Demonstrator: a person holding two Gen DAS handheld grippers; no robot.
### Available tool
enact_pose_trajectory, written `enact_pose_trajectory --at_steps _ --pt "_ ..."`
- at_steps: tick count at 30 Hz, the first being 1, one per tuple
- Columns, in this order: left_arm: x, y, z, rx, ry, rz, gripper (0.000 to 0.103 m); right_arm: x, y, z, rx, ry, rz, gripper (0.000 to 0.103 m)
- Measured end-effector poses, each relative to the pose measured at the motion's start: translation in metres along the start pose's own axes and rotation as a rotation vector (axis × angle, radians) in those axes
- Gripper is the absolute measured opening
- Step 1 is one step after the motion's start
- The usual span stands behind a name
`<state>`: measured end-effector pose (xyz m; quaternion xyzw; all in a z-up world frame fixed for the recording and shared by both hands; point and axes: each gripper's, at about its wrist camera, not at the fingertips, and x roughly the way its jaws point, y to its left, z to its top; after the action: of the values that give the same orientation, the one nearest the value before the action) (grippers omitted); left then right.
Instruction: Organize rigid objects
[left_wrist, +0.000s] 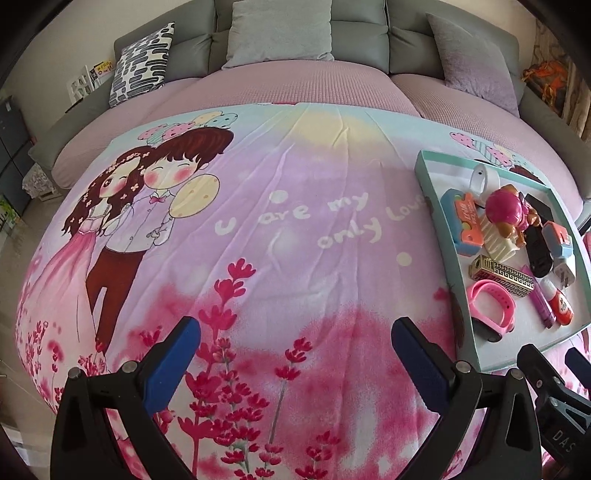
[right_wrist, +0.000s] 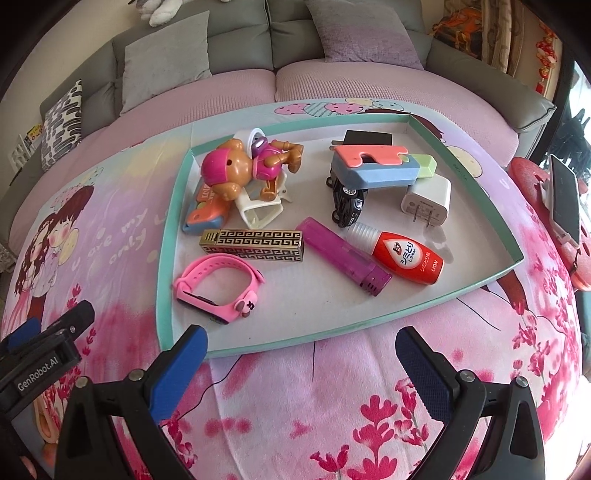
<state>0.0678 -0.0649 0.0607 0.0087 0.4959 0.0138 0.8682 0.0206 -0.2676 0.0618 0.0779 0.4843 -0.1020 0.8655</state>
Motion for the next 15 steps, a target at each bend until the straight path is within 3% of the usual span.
enact_pose_trajectory --at_steps 6,15 --pt "-0.002 -0.003 -0.009 0.048 -0.008 0.086 0.103 -0.002 0.006 -0.007 -0.019 -0.002 -0.005 0.103" --pt "0.001 0.003 -0.014 0.027 0.033 0.066 0.103 -0.002 0.008 -0.013 -0.028 -0.011 -0.012 0.103"
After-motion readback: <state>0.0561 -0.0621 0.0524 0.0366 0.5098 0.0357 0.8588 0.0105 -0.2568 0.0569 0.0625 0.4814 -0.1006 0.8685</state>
